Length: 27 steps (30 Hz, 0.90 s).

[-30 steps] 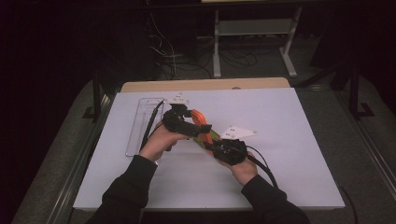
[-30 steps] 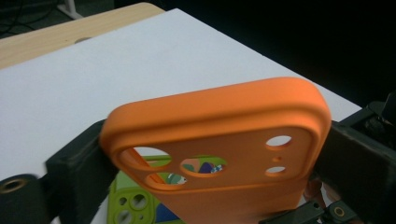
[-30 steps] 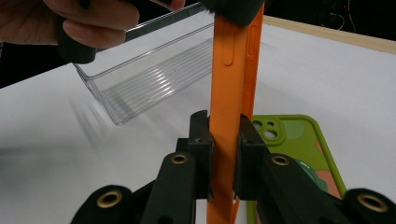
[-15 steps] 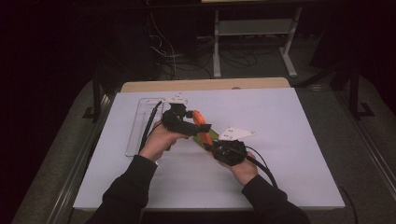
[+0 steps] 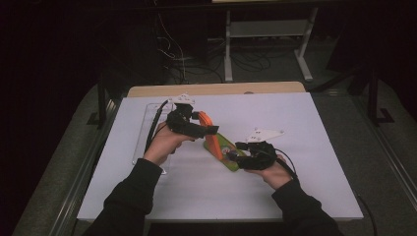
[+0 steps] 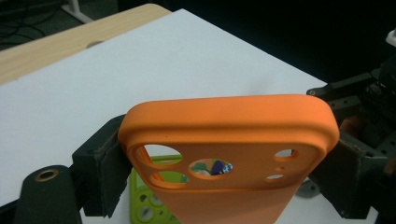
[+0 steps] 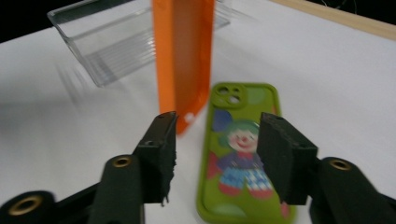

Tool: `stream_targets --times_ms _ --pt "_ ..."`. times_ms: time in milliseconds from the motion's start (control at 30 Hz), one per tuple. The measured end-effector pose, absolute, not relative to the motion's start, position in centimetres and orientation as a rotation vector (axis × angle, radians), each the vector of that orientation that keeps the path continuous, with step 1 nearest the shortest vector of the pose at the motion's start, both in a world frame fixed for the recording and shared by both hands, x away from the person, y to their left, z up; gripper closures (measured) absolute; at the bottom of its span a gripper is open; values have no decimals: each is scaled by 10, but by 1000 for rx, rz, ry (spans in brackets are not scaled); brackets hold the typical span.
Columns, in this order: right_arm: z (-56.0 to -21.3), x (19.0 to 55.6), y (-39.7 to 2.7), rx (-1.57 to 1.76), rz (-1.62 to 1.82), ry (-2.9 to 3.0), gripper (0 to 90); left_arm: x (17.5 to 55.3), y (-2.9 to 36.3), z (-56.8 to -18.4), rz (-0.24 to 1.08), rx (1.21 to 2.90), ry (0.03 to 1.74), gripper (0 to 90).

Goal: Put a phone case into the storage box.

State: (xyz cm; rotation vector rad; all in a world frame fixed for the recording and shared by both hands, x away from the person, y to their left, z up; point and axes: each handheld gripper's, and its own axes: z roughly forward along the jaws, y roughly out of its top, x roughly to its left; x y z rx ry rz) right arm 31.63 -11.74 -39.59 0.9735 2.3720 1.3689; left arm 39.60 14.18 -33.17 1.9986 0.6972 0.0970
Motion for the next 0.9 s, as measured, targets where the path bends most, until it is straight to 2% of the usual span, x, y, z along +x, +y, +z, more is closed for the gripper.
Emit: stream_targets --times_ms 200,333,433,533,633,900 --pt "-400 315 -144 1022 1304 2369 284 400 148 -316 147 2008 705 150" --pt "-406 311 -160 1021 1262 2386 216 404 156 -307 179 2008 715 150" --pt "-412 307 -167 1032 1246 2400 134 407 161 -302 206 2000 738 149" --pt "-418 301 -172 1015 1222 2402 97 410 167 -297 224 2000 757 149" --pt "-424 294 -175 1010 1211 2407 7 413 173 -291 250 1996 774 149" --pt "-438 283 -182 1000 1175 2452 0 419 193 -276 349 1975 846 149"
